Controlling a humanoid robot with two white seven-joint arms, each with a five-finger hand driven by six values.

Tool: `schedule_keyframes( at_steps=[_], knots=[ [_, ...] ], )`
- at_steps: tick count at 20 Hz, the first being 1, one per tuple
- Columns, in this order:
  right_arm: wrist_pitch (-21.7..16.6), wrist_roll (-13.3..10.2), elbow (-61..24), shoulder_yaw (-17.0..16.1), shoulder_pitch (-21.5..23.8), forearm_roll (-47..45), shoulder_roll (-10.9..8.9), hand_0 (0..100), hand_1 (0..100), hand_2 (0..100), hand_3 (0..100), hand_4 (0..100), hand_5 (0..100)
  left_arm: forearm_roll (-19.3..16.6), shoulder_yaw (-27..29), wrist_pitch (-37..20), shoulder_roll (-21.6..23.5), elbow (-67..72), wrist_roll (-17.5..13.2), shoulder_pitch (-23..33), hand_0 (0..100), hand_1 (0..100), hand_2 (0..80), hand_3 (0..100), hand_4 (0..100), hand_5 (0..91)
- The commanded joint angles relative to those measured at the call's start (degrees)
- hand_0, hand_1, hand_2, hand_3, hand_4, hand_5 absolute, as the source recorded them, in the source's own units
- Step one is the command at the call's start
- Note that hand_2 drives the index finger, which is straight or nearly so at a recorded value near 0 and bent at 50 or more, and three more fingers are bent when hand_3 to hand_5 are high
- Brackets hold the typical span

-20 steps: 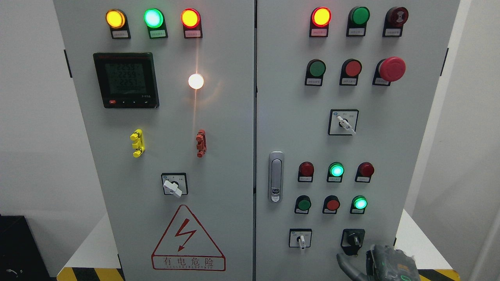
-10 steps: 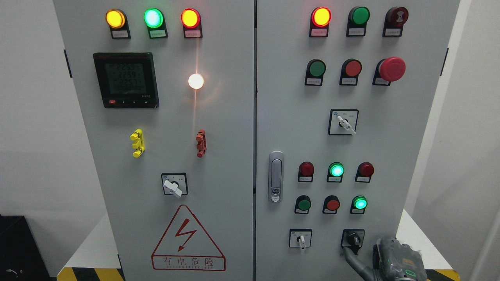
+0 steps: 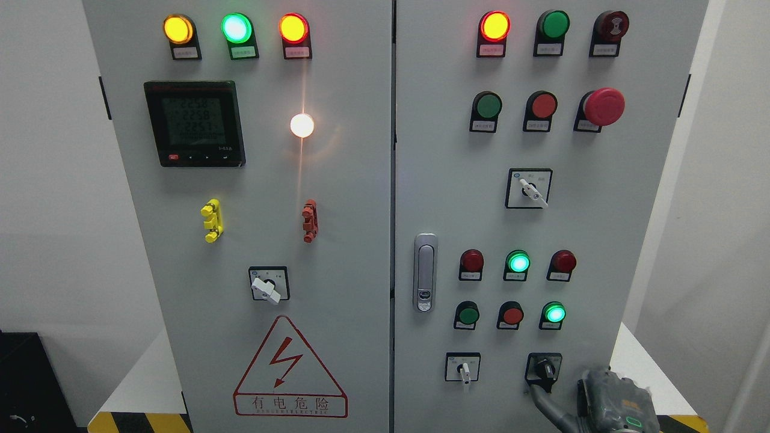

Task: Flip black knob to close circuit
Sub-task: 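Twist the black rotary knob with the right hand fingers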

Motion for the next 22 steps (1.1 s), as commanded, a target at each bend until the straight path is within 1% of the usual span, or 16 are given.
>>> schedule_keyframes(
  at_steps=[1,10,18,22],
  knots=[
    [0.1,0.0,0.9,-1.8,-0.1,0.1,-0.33,0,0,90,100,89,82,0.0,0.0,0.0,0.0,0.0,0.0,0.0,12,56,0.0,0,0,0.0],
    [-0.1,0.1,0.6,-3.5,-0.3,-0.4,-0.33,0,0,89,100,89,82,0.0,0.0,0.0,0.0,0.0,0.0,0.0,12,56,0.0,0,0,0.0],
    [-0.1,0.1,-0.4,-4.1,-0.7,-0.8,-0.33,0,0,89,100,89,82,0.0,0.0,0.0,0.0,0.0,0.0,0.0,12,56,0.0,0,0,0.0],
    [0.0,0.1,-1.9,-4.1,-0.8,-2.5,-0.25,0,0,89,100,89,82,0.0,0.0,0.0,0.0,0.0,0.0,0.0,12,56,0.0,0,0,0.0]
  ],
)
